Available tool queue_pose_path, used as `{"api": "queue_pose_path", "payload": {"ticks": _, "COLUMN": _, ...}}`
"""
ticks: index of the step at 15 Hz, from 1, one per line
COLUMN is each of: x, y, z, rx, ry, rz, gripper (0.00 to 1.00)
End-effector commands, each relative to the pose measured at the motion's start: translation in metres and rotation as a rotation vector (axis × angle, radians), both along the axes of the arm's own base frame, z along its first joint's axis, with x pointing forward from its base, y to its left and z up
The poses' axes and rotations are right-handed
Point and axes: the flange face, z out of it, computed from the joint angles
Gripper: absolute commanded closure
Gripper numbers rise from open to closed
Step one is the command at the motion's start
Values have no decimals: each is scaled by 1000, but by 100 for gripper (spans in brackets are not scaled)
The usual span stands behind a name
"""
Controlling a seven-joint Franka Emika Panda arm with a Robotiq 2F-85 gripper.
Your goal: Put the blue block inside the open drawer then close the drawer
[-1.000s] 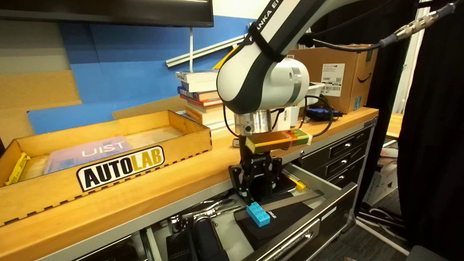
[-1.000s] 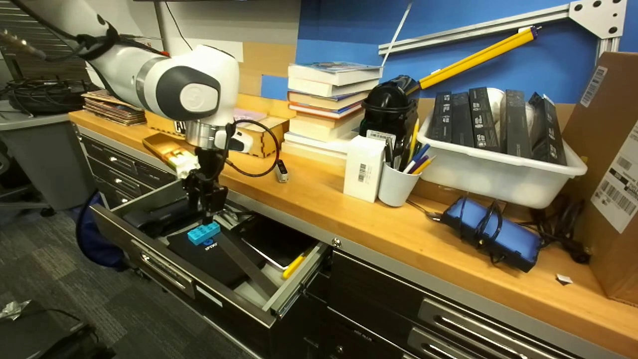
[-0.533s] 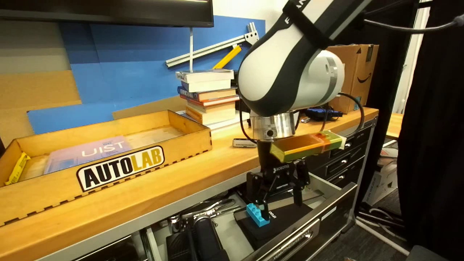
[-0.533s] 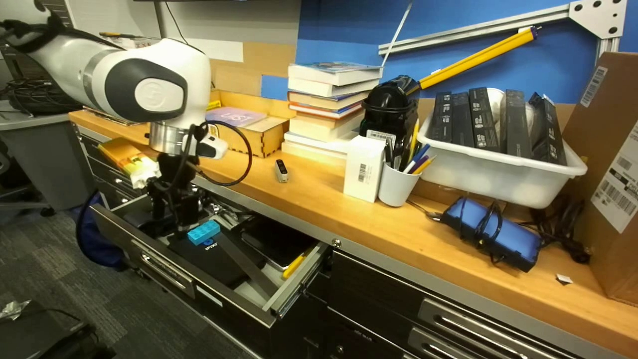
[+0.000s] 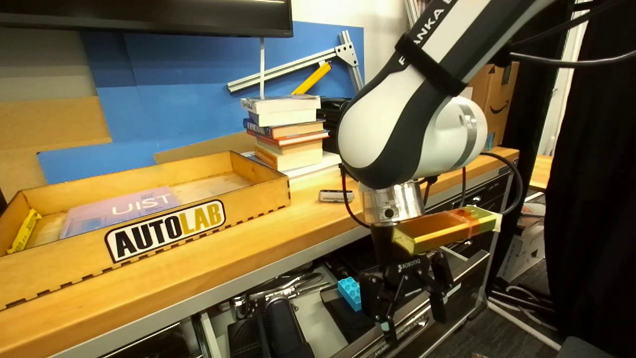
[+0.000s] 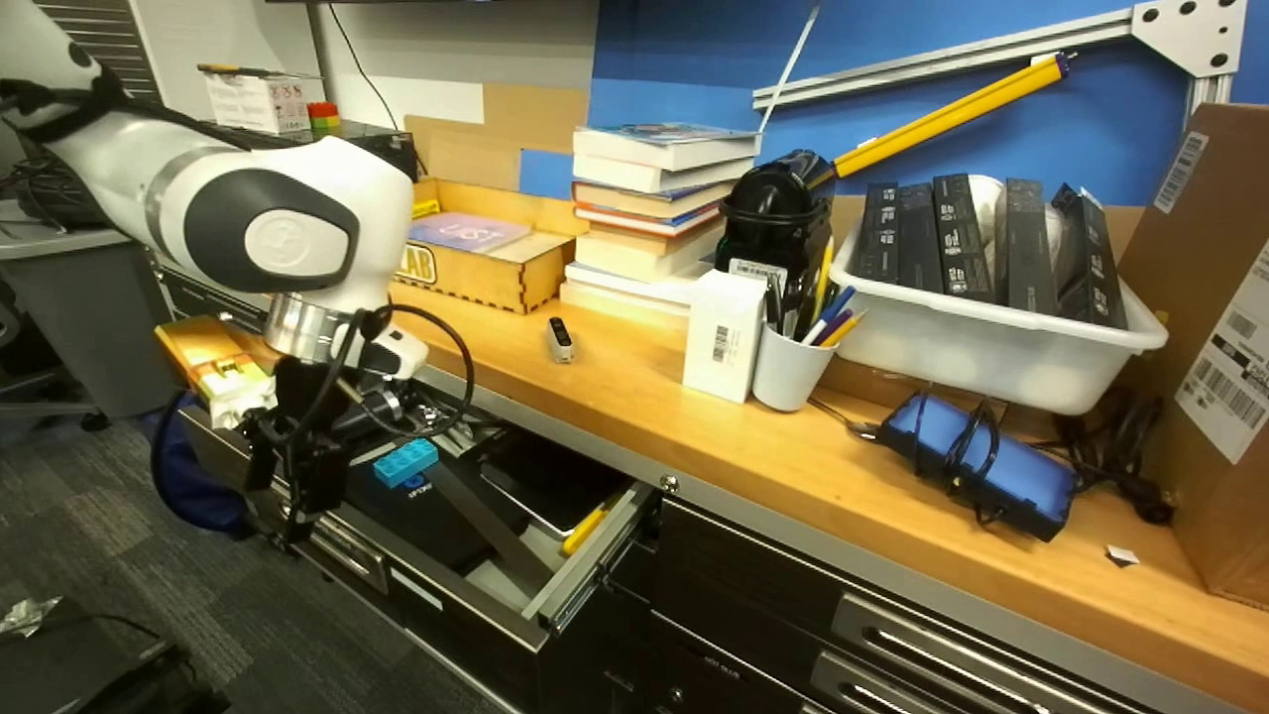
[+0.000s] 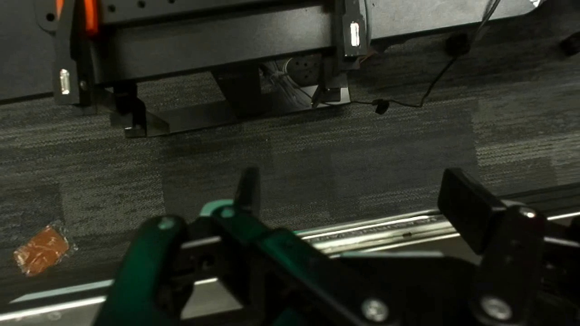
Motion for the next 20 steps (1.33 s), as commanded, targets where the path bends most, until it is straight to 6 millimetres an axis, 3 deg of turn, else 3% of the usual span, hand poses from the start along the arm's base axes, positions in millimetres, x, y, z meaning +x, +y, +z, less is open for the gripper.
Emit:
{"api": "queue_pose_path", "payload": {"ticks": 1, "x": 6, "y": -1, "z": -27, "rx": 47, "ry": 49, "rz": -39, "gripper": 0}}
{"api": "queue_pose_path", "payload": {"ticks": 6, "x": 16, "y": -7, "z": -62, "rx": 26, "ry": 27, "rz": -186, "gripper": 0}}
{"api": "queue_pose_path", "payload": {"ticks": 15, "x": 77, "y": -35, "z": -41, "rx": -86, "ry": -213, "rz": -419, "gripper": 0}}
{"api": "queue_pose_path", "payload": {"ticks": 20, "x": 107, "y": -56, "z": -49, "rx": -164, "ry": -258, "rz": -561, "gripper": 0}}
